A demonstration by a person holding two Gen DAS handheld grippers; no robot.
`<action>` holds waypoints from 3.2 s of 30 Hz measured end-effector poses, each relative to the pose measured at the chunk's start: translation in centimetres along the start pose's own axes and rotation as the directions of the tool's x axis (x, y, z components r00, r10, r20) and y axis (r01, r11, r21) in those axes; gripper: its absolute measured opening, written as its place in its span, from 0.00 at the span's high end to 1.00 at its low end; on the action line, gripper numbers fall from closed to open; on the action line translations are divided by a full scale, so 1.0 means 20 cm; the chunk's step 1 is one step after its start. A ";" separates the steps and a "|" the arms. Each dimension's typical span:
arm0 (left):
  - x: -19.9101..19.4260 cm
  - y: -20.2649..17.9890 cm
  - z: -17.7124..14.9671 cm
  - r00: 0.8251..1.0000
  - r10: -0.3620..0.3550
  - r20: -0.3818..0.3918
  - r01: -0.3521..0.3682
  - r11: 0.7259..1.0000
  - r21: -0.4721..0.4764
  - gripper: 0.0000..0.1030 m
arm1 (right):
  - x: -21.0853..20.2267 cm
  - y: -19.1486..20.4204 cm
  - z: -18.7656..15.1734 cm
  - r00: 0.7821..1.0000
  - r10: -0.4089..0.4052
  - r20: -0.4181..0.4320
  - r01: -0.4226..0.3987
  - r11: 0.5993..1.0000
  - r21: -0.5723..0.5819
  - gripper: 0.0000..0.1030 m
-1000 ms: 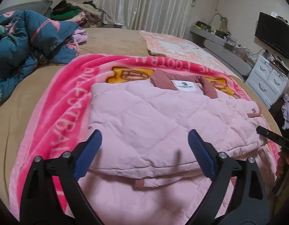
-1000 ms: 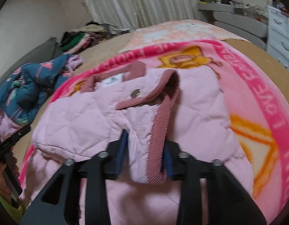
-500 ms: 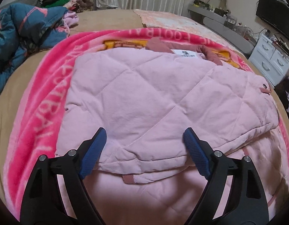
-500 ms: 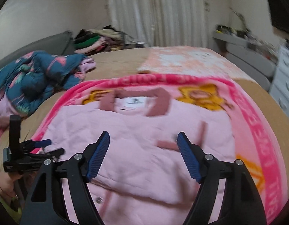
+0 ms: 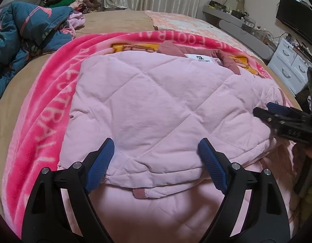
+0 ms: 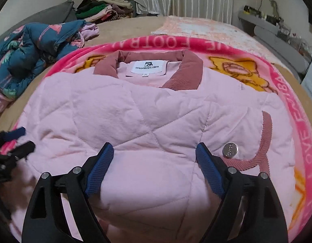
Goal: Fold large clothes
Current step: 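Release the jacket and pull both tools back from the folded sides, then move both tools over the jacket toward its hem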
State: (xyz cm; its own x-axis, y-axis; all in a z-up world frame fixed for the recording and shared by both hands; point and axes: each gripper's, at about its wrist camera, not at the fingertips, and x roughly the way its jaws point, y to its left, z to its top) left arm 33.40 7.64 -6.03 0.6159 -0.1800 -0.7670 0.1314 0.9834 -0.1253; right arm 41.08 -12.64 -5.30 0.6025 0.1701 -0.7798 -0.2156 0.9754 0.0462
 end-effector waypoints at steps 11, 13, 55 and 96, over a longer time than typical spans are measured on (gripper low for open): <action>-0.06 -0.01 0.03 1.000 -0.021 -0.002 0.021 0.999 -0.037 0.19 | -0.08 -0.02 -0.01 0.999 0.031 0.016 -0.031 0.999 0.040 0.17; -0.08 -0.01 0.03 1.000 -0.029 -0.002 0.029 0.999 -0.044 0.18 | -0.12 -0.04 -0.02 0.998 0.048 0.029 -0.049 0.997 0.059 0.15; -0.80 0.01 0.00 0.975 -0.033 0.219 0.055 0.994 -0.098 0.09 | -0.92 -0.04 -0.13 0.965 0.076 0.252 -0.098 0.992 0.074 0.04; -1.30 -0.08 -0.42 0.958 0.050 0.283 -0.025 0.996 -0.090 0.09 | -1.43 -0.03 -0.45 0.926 0.105 0.364 -0.126 0.991 0.034 0.04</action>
State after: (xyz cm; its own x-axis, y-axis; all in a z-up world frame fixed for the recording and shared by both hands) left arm 10.60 10.99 8.90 0.8163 -0.1303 -0.5627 0.0455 0.9857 -0.1622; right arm 17.00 -19.27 11.31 0.8146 0.3106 -0.4899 -0.2630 0.9505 0.1652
